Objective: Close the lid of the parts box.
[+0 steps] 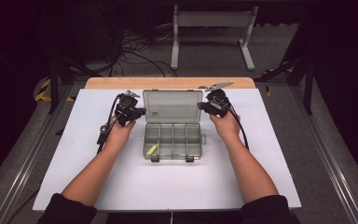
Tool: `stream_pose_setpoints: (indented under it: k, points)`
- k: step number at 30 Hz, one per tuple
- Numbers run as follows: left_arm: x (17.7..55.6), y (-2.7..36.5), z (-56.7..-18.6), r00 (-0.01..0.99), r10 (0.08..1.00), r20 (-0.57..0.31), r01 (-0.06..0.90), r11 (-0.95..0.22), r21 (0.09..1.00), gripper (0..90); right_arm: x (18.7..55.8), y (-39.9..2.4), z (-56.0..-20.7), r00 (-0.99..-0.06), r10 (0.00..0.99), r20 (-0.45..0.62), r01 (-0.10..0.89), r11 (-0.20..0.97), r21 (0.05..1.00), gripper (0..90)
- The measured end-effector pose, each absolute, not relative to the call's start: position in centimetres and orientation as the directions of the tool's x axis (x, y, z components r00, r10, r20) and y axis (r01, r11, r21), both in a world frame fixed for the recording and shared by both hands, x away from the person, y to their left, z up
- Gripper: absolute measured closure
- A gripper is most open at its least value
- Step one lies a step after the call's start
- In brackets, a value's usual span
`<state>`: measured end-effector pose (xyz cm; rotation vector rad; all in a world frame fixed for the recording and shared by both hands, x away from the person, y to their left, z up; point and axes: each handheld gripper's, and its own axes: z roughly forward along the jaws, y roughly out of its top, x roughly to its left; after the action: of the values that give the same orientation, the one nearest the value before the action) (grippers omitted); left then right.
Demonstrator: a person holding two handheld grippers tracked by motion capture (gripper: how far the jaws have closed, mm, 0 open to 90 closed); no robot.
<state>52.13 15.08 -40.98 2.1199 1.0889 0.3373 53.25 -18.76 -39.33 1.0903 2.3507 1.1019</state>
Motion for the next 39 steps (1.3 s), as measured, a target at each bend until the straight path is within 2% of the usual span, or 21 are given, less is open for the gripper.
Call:
stream_pose_setpoints:
  k: [21, 39]
  points:
    - [49.8, 15.9, -39.0, 0.659, 0.748, -0.084, 0.530, -0.382, 0.757, 88.8, 49.6, -19.4, -36.9, -0.717, 0.697, 0.018, 0.414, 0.405, 0.815, 90.0]
    - [47.3, 16.4, -37.7, 0.696, 0.711, -0.103, 0.487, -0.361, 0.795, 88.0, 47.2, -19.4, -35.9, -0.750, 0.661, 0.014, 0.379, 0.412, 0.829, 89.7]
